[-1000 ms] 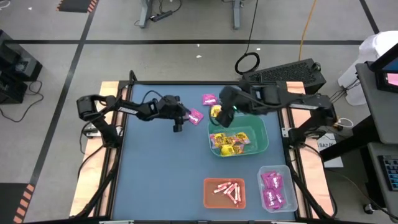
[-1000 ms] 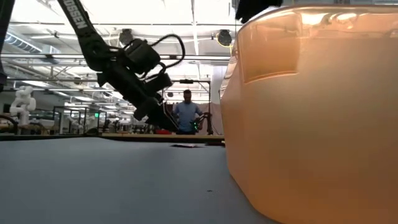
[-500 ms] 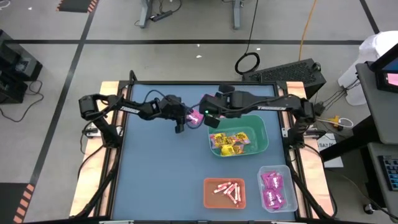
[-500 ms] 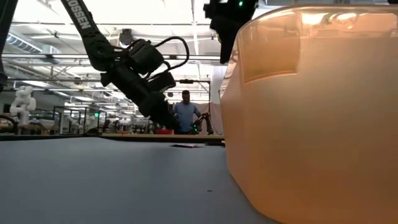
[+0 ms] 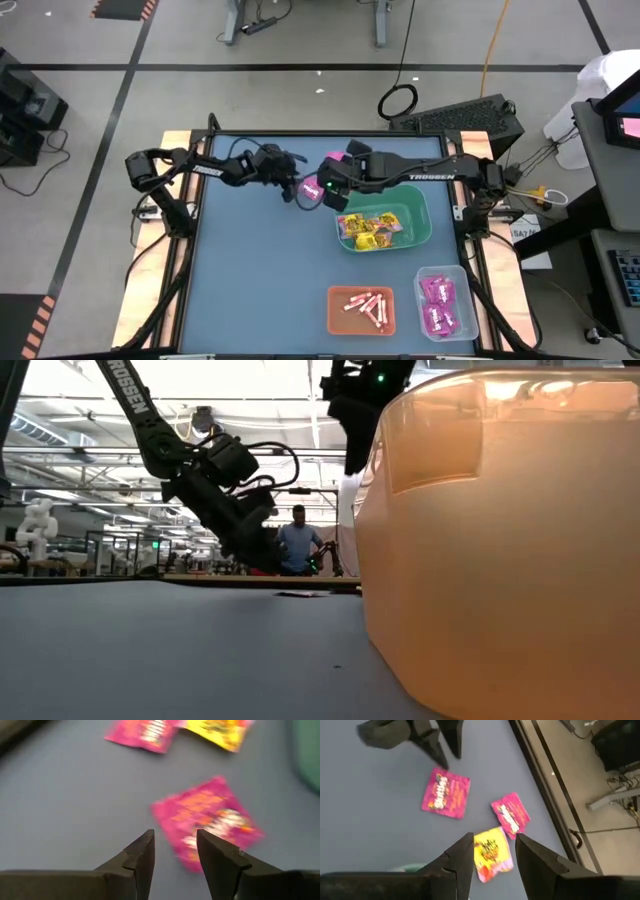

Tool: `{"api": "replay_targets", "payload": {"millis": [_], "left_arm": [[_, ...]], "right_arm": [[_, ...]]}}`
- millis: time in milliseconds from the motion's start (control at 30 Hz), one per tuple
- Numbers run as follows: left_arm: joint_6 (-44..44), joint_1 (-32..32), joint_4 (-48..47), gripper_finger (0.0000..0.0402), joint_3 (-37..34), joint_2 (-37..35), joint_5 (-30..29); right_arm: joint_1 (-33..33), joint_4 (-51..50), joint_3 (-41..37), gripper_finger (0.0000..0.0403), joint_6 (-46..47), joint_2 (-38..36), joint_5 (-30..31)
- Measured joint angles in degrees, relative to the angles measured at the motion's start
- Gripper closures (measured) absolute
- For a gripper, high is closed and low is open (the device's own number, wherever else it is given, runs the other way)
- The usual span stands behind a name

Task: Sort candy
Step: Put the purple candy pack into the transparent bin

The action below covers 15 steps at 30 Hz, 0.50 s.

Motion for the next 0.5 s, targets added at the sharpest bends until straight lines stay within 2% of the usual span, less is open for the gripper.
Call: {"api": "replay_targets", "payload": {"millis": [67, 267, 333, 433, 500], "left_arm": [[-0.4, 0.2, -0.3, 0.0251, 0.0, 0.0, 3.1], [-2.8, -3.0, -0.4, 0.0251, 0.0, 1.2, 2.8], [-3.5, -5.0, 0.8, 0.0251, 0.0, 1.9, -1.3], [-6.0, -7.6, 1.9, 0.0251, 0.0, 2.4, -12.3], [-8.0, -8.3, 2.6, 0.0251, 0.0, 2.4, -15.7]], "right_arm": [[0.4, 3.6, -1.9, 0.0268, 0.2, 0.0, 0.0], [2.6, 11.6, -7.1, 0.0268, 4.1, 0.0, 0.0], [3.8, 14.3, -8.4, 0.0268, 5.1, 0.0, 0.1], [6.0, 16.2, -9.7, 0.0268, 5.9, 0.0, 1.7], [7.3, 16.8, -9.8, 0.0268, 6.9, 0.0, 3.2]]}}
